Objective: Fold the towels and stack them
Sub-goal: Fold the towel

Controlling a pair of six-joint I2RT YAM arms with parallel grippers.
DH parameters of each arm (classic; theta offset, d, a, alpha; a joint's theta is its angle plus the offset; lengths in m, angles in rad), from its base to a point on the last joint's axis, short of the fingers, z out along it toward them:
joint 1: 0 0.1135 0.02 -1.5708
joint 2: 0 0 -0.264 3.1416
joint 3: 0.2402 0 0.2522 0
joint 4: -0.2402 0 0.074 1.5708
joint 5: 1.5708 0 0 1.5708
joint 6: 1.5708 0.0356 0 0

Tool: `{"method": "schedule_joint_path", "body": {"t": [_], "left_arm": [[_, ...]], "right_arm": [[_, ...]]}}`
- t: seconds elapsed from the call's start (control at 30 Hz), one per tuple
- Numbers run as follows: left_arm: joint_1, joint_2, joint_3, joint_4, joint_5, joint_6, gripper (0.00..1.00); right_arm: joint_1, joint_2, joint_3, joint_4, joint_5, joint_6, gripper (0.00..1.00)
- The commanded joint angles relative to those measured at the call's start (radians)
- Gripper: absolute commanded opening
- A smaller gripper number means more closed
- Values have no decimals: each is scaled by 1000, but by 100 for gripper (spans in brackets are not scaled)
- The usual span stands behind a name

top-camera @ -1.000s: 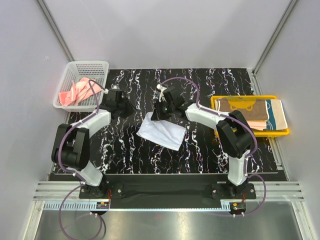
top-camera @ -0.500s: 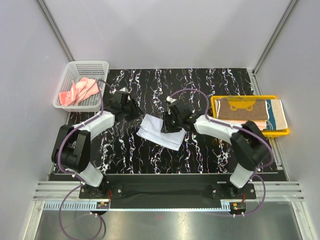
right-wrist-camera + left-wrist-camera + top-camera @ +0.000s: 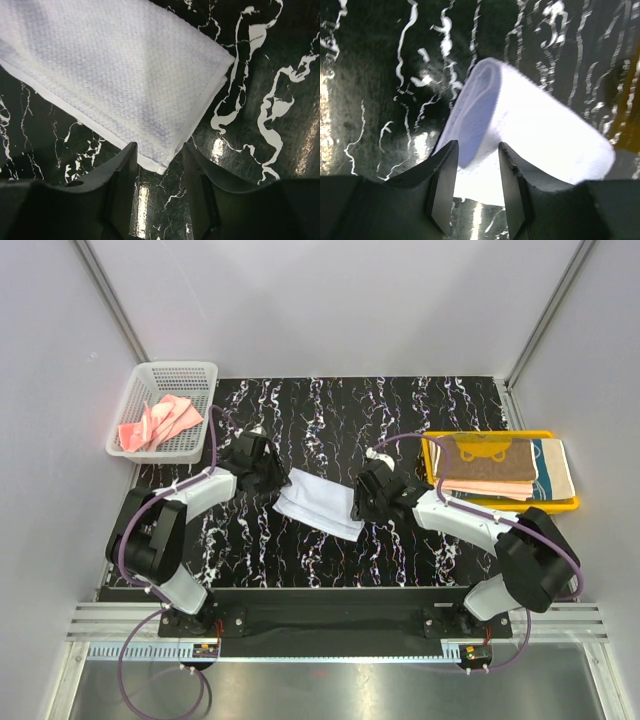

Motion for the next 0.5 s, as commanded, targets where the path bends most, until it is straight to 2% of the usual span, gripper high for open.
{"method": "schedule_joint_path", "body": {"t": [0.0,0.27,0.47], "left_arm": [[-3,16,-29,18,-46,27,42],[-6,50,-47,39,-53,30,37],[-9,42,-64,56,-36,23,22]], "right_arm": [[2,14,-17,8,51,46,50],[2,42,-60,44,48,64,53],[-18,69,-64,65,38,52,50]]}}
